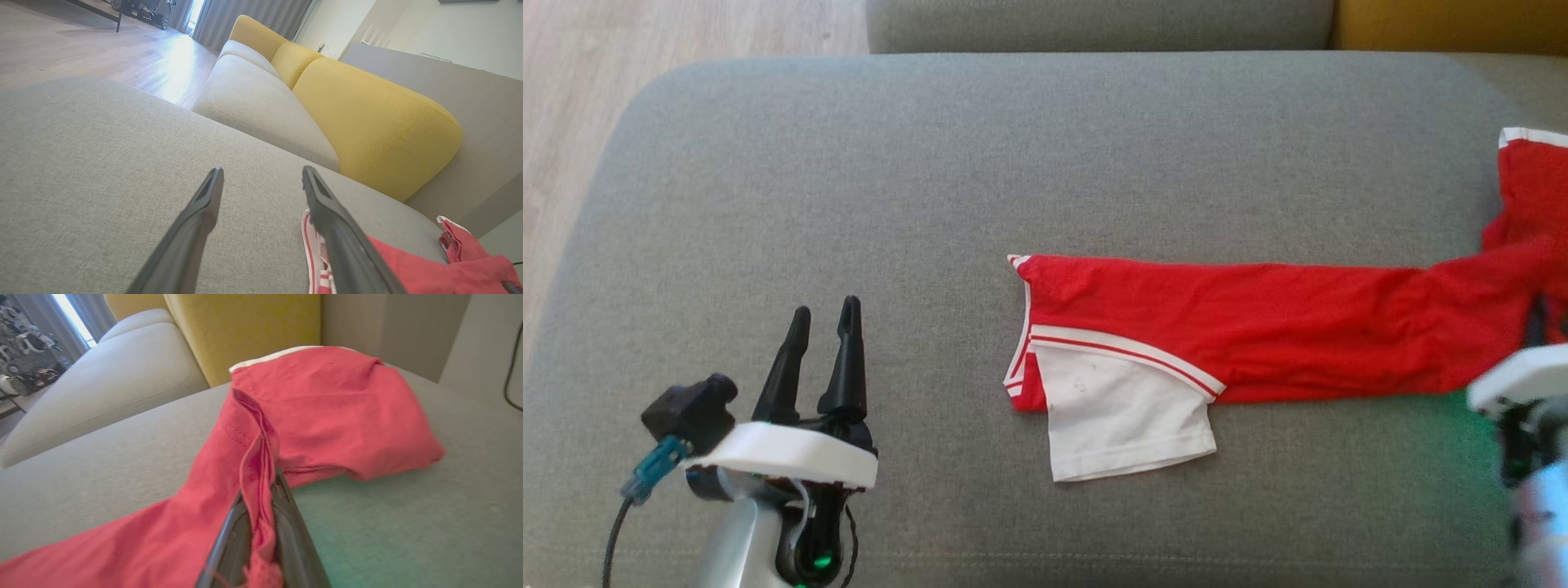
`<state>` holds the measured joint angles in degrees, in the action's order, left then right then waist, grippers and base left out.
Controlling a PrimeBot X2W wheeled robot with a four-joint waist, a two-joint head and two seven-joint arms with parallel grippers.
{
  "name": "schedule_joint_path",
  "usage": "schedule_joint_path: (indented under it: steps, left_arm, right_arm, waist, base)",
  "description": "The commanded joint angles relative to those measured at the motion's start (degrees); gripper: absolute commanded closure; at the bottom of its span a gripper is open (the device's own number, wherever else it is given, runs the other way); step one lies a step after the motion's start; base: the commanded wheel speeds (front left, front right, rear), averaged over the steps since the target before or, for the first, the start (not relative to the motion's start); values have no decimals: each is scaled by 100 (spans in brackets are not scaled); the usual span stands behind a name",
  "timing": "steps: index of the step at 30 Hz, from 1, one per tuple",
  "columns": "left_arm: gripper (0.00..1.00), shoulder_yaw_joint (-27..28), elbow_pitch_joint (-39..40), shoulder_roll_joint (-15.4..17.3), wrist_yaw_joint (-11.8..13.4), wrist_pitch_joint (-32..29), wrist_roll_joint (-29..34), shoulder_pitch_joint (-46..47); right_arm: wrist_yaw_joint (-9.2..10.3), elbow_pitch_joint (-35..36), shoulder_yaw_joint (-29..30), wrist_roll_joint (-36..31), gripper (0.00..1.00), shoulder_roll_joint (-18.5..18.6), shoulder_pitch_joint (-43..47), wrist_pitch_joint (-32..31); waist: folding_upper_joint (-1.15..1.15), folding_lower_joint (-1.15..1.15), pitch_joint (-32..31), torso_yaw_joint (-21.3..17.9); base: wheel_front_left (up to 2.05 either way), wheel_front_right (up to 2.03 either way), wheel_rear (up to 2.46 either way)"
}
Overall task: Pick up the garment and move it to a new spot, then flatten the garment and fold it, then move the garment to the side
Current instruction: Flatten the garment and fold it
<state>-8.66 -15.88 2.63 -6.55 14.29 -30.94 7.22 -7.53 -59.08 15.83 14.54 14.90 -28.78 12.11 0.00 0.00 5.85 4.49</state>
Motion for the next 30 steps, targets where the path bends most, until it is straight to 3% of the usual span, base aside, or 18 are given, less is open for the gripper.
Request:
schedule_joint_path:
  steps: [1, 7, 10, 15, 19, 22, 30]
  left_arm:
    - [0, 155, 152, 25, -2, 71, -60, 120]
    - [0, 208, 117, 25, -1, 71, -64, 29]
    - [0, 193, 110, 25, -2, 71, -63, 18]
    - [0, 139, 110, 25, -1, 71, -98, 21]
    - [0, 23, 117, 25, 4, 71, -165, 19]
    - [0, -24, 103, 25, 113, 71, -174, 49]
    - [0, -140, 154, 25, 148, 71, -325, 152]
  right_arm:
    - [4, 289, -179, 37, 100, -120, -206, 40]
    - [4, 1285, -892, 296, 100, -792, -90, -234]
    - [4, 1936, -1305, 805, 100, -1075, 50, -645]
    - [4, 2837, -1953, 1369, 100, -1189, 340, -1137]
    - [4, 3455, -2732, 2405, 100, -1199, 614, -1412]
    - [4, 3630, -3259, 3199, 100, -1201, 729, -1438]
    - [4, 2990, -4335, 4477, 100, -1202, 345, -938]
  waist:
    - [0, 0, -45, -2]
    - [0, 0, -206, -26]
    - [0, 0, -252, -17]
    - [0, 0, -278, 52]
    - [0, 0, -242, 194]
    - [0, 0, -166, 323]
    - [0, 0, 140, 678]
  base:
    - [0, 0, 0]
    - [0, 0, 0]
    - [0, 0, 0]
    - [0, 0, 0]
    - [0, 0, 0]
    - [0, 0, 0]
    - [0, 0, 0]
